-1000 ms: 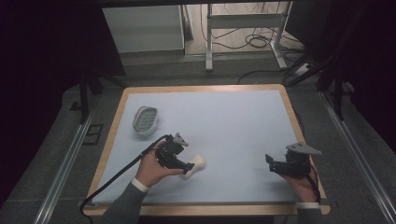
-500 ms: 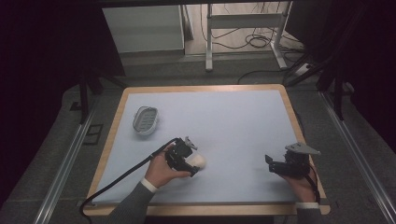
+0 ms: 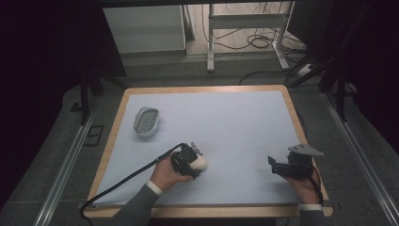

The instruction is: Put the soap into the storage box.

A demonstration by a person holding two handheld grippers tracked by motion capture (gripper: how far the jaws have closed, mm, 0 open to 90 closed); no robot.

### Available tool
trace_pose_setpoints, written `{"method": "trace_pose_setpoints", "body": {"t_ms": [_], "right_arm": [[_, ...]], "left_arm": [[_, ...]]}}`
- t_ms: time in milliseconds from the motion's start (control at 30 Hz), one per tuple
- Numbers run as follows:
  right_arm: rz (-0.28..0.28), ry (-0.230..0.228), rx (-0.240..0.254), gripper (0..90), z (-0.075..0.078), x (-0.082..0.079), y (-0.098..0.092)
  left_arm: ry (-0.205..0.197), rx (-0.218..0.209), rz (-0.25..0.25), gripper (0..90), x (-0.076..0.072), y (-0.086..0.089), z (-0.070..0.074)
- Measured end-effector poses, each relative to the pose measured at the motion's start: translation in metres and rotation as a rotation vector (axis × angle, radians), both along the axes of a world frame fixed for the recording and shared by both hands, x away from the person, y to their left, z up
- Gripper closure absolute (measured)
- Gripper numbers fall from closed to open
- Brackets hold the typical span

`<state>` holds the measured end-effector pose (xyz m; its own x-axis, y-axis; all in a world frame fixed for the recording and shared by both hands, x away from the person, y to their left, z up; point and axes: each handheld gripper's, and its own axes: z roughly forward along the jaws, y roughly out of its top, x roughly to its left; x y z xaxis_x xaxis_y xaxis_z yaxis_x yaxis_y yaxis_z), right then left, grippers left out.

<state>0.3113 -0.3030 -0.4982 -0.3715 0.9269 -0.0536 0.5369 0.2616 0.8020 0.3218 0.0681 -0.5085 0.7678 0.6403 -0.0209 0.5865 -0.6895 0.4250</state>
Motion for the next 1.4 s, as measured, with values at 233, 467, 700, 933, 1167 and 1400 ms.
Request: {"method": "trace_pose_setpoints", "body": {"t_ms": [233,467,700,933,1167,1400], "right_arm": [[0.007,-0.005,0.018,6.5,0.003,-0.001,-0.001],[-0.002,-0.006,0.018,6.5,0.002,-0.001,-0.002],[-0.005,-0.007,0.014,6.5,0.002,-0.001,-0.003],[-0.007,-0.007,0.015,6.6,0.002,-0.001,-0.003],[-0.010,-0.011,0.017,6.5,0.003,-0.002,-0.004],[-0.009,-0.006,0.016,6.5,0.002,-0.001,-0.004]], "left_arm": [[-0.002,0.002,-0.011,49.4,0.000,0.001,0.001],[-0.017,-0.015,-0.007,49.5,0.002,0.007,0.009],[-0.034,-0.045,0.011,49.5,0.004,0.017,0.021],[-0.039,-0.066,0.026,49.5,0.008,0.024,0.029],[-0.051,-0.081,0.042,49.5,0.011,0.031,0.036],[-0.062,-0.092,0.058,49.5,0.014,0.040,0.045]]}}
